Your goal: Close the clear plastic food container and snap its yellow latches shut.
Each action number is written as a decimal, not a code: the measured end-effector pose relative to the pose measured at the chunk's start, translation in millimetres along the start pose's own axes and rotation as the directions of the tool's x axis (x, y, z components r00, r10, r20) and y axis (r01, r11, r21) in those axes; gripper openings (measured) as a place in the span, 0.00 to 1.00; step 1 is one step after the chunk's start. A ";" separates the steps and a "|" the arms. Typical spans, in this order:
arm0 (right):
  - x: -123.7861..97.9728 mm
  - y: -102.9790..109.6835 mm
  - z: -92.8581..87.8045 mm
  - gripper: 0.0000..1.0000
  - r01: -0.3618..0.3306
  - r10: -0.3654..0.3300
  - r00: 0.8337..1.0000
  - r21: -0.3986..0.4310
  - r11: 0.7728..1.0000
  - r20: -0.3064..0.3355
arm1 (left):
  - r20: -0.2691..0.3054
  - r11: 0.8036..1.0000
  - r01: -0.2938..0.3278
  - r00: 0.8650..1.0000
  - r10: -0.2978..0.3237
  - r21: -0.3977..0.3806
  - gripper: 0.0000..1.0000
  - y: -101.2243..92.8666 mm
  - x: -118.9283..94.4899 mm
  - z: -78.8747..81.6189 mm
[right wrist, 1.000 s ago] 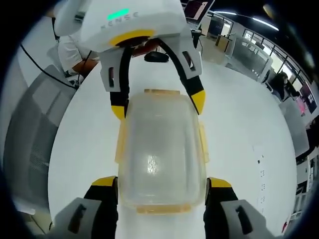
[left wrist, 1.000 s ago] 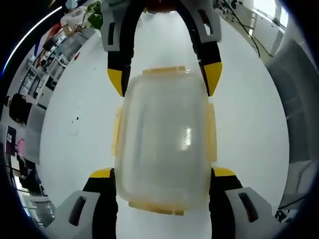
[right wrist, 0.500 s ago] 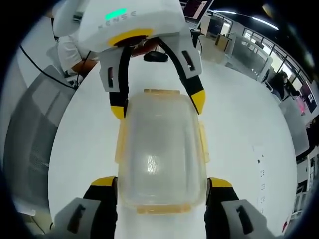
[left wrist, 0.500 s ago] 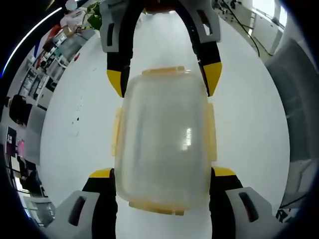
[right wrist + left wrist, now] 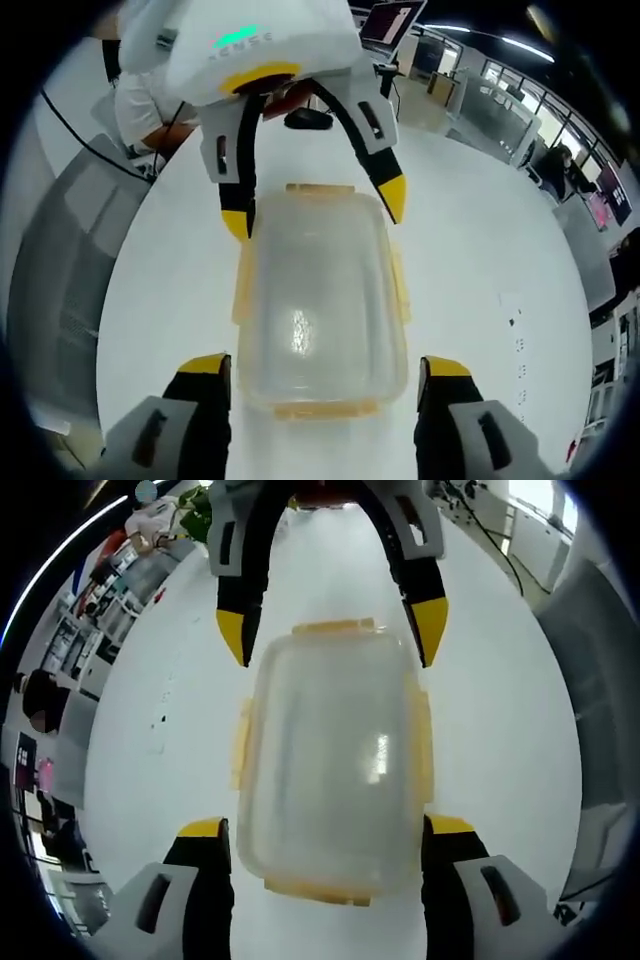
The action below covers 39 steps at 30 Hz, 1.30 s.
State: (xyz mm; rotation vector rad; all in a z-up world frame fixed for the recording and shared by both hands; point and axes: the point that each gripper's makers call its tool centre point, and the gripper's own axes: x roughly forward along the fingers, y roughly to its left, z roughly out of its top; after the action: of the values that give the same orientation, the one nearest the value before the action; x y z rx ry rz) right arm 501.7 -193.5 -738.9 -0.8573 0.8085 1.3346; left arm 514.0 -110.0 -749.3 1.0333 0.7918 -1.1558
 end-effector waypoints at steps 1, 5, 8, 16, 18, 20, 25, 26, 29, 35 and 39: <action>-0.8 0.4 -0.7 0.75 0.003 -0.003 1.000 0.001 1.000 -0.001 | 0.002 1.000 -0.003 1.000 0.003 -0.008 0.76 -0.2 -1.5 -0.2; -5.7 4.1 -1.7 0.74 0.018 -0.018 1.000 0.007 1.000 0.006 | 0.003 1.000 -0.017 1.000 0.017 -0.022 0.75 -0.8 -5.0 -2.8; -11.3 3.4 -4.3 0.73 0.044 -0.045 0.999 0.029 0.999 0.011 | 0.008 0.999 -0.019 1.000 0.020 -0.047 0.76 -3.4 -7.4 -3.9; -17.6 14.1 -13.6 0.73 0.054 -0.054 0.999 0.072 0.996 0.000 | 0.013 0.995 -0.059 0.998 0.061 -0.083 0.75 -6.2 -13.2 -4.5; -19.2 16.5 -14.9 0.72 0.061 -0.061 0.998 0.086 0.994 0.001 | 0.017 0.993 -0.063 0.998 0.065 -0.100 0.76 -8.2 -14.7 -4.8; -20.1 17.8 -16.9 0.71 0.072 -0.072 0.997 0.095 0.993 0.001 | 0.016 0.990 -0.074 0.997 0.076 -0.117 0.75 -8.4 -16.3 -5.6; -22.1 23.0 -15.8 0.71 0.103 -0.107 0.994 0.128 0.986 0.023 | 0.067 0.970 -0.073 0.994 0.091 -0.233 0.75 -12.2 -20.6 -5.1; -21.9 25.6 -14.9 0.71 0.106 -0.112 0.993 0.146 0.984 0.033 | 0.063 0.968 -0.084 0.993 0.101 -0.235 0.75 -10.6 -21.5 -8.5; -21.7 30.2 -14.2 0.71 0.127 -0.138 0.989 0.173 0.977 0.049 | 0.070 0.961 -0.103 0.990 0.125 -0.258 0.75 -9.8 -24.3 -12.1; -21.9 36.8 -16.3 0.71 0.177 -0.200 0.977 0.237 0.955 0.074 | 0.105 0.925 -0.125 0.979 0.172 -0.358 0.76 -11.8 -30.7 -16.7; -24.0 40.6 -13.2 0.71 0.187 -0.247 0.960 0.359 0.915 0.130 | 0.126 0.914 -0.132 0.973 0.193 -0.384 0.76 -20.8 -33.2 -16.7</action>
State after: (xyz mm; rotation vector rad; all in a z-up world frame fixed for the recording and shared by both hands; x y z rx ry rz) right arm 459.4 -214.7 -726.3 -0.5288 0.7568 1.0152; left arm 486.0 -84.5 -729.7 0.6638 0.7453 -0.8883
